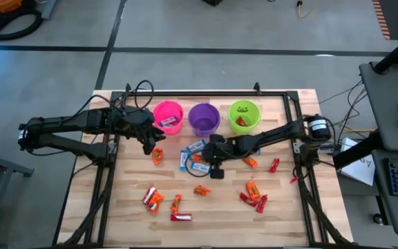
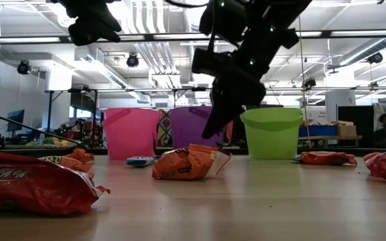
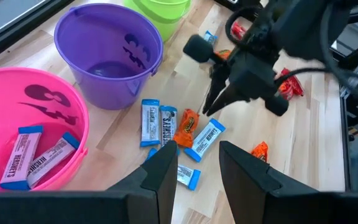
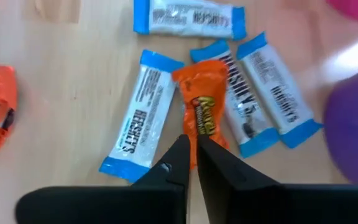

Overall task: Organize candy in baskets
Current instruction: Put the orange chocolate into the violet bucket

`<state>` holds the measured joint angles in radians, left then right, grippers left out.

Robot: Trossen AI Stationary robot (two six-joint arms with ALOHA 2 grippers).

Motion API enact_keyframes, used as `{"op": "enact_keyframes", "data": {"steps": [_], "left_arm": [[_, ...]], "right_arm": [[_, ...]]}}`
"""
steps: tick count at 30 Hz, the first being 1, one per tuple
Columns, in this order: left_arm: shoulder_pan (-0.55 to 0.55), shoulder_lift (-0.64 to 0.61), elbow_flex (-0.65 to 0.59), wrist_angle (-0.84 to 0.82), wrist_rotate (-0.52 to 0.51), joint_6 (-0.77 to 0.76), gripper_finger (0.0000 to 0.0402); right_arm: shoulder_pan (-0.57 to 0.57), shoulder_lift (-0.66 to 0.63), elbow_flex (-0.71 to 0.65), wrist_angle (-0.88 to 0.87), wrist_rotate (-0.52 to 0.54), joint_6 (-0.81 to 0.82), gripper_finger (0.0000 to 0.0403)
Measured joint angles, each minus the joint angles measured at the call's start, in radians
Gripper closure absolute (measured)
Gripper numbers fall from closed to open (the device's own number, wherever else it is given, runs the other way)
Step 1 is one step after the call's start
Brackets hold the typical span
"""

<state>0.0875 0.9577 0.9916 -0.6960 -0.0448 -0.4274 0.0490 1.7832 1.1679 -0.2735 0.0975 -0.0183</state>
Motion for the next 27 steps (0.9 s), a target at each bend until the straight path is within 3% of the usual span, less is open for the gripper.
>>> {"op": "enact_keyframes", "data": {"steps": [14,21,27], "left_arm": [[0.0,0.0,0.0,0.0,0.0,0.007,0.0299],[0.0,0.0,0.0,0.0,0.0,0.018,0.0299],[0.0,0.002,0.0,0.003,0.0,0.018,0.0299]], "right_arm": [[0.001,0.039,-0.001,0.004,0.061,0.034,0.0231],[0.001,0.097,0.002,0.025,0.059,0.06,0.0218],[-0.002,0.103,0.002,0.022,0.051,0.1,0.024]]}}
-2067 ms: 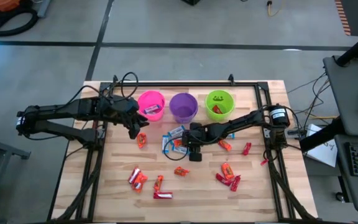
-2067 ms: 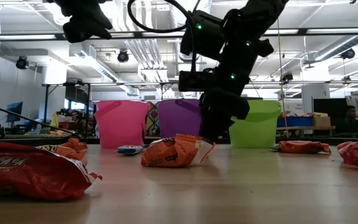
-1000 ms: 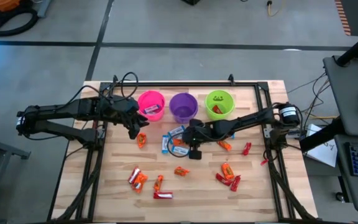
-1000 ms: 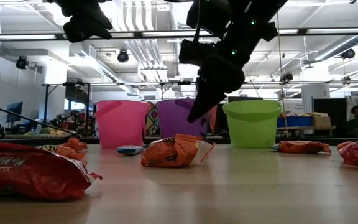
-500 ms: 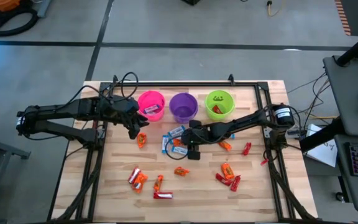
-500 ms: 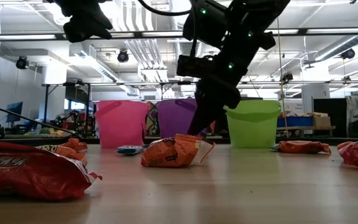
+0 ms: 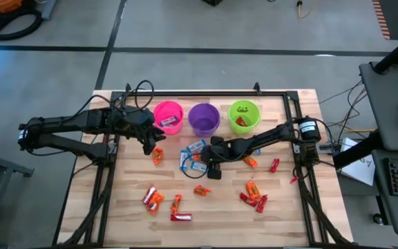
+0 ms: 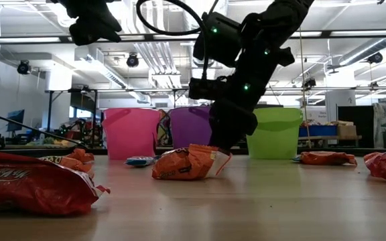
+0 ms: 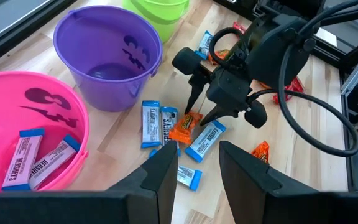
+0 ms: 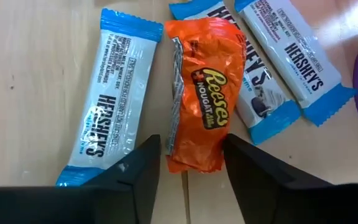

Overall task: Organize candy in baskets
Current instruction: Put the orange chocolate into the violet bucket

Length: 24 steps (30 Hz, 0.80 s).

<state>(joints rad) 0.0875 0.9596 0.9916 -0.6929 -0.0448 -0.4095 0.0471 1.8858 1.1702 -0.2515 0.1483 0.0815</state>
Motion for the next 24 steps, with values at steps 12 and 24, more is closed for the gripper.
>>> {"op": "enact_keyframes", "data": {"steps": [12,24], "left_arm": [[0.0,0.0,0.0,-0.001,0.0,0.0,0.0299],[0.0,0.003,0.0,-0.006,0.0,-0.007,0.0299]], "right_arm": [[0.0,-0.007,0.0,-0.009,-0.019,0.024,0.0378],[0.0,-0.132,0.115,-0.197,-0.023,0.016,0.0381]]}}
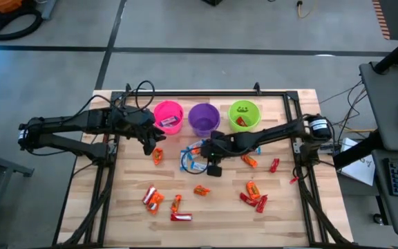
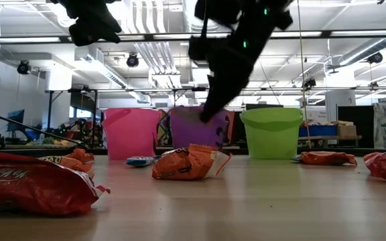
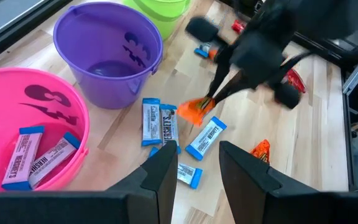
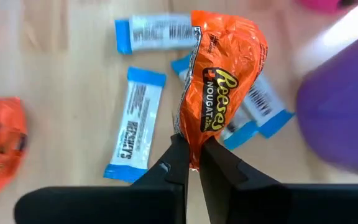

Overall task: Organize candy in baskets
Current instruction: Put the orange chocolate into the violet bucket

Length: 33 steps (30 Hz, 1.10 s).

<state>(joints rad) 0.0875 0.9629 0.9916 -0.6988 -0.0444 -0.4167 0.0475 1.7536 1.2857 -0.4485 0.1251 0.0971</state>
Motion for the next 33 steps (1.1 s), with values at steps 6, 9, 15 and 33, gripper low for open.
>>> {"op": "enact_keyframes", "data": {"steps": [6,9,15,33], "left_arm": [[0.0,0.001,0.0,-0.006,0.0,-0.016,0.0299],[0.0,0.001,0.0,-0.009,0.0,-0.033,0.0299],[0.002,0.001,0.0,-0.059,-0.001,-0.105,0.0299],[0.001,0.073,0.0,-0.166,-0.042,-0.309,0.0299]], "right_arm": [[-0.032,-0.034,0.117,-0.093,0.035,-0.001,0.0381],[-0.07,-0.034,0.173,-0.104,0.035,0.0,0.0381],[-0.188,-0.034,0.239,-0.104,0.036,0.01,0.0381],[-0.344,-0.034,0.243,-0.209,-0.058,-0.045,0.0336]]}}
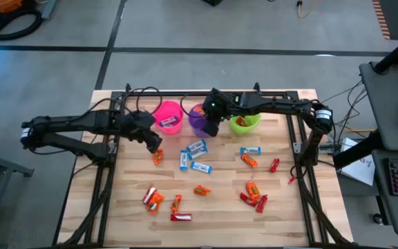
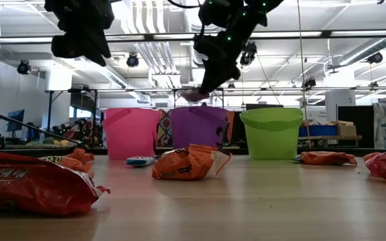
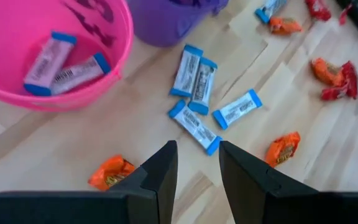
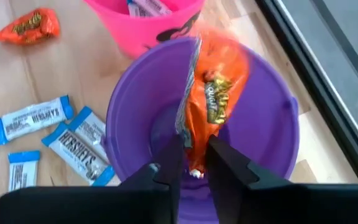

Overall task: Organize candy in baskets
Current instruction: Put the orange chocolate into the violet bucket, then put the white chocolate into the pink bucket

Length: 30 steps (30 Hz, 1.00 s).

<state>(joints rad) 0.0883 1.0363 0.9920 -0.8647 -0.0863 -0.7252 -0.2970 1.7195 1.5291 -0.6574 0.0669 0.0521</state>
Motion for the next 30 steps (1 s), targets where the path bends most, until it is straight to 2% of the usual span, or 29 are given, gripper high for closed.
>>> {"op": "enact_keyframes", "data": {"steps": [4,11,22,30], "left_arm": [[0.0,0.035,0.0,0.009,0.046,-0.031,0.0299],[0.0,0.075,0.002,0.012,0.051,-0.072,0.0299],[-0.027,0.148,0.004,0.019,0.054,-0.229,0.0299],[-0.067,0.236,0.004,0.051,0.081,-0.316,0.0299]], "right_arm": [[0.0,-0.001,0.0,-0.016,0.0,0.007,0.0298],[-0.004,-0.024,0.0,-0.048,-0.035,0.012,0.0253],[-0.029,-0.166,-0.001,-0.102,-0.148,0.07,0.0252],[-0.036,-0.276,-0.001,-0.102,-0.174,0.085,0.0245]]}}
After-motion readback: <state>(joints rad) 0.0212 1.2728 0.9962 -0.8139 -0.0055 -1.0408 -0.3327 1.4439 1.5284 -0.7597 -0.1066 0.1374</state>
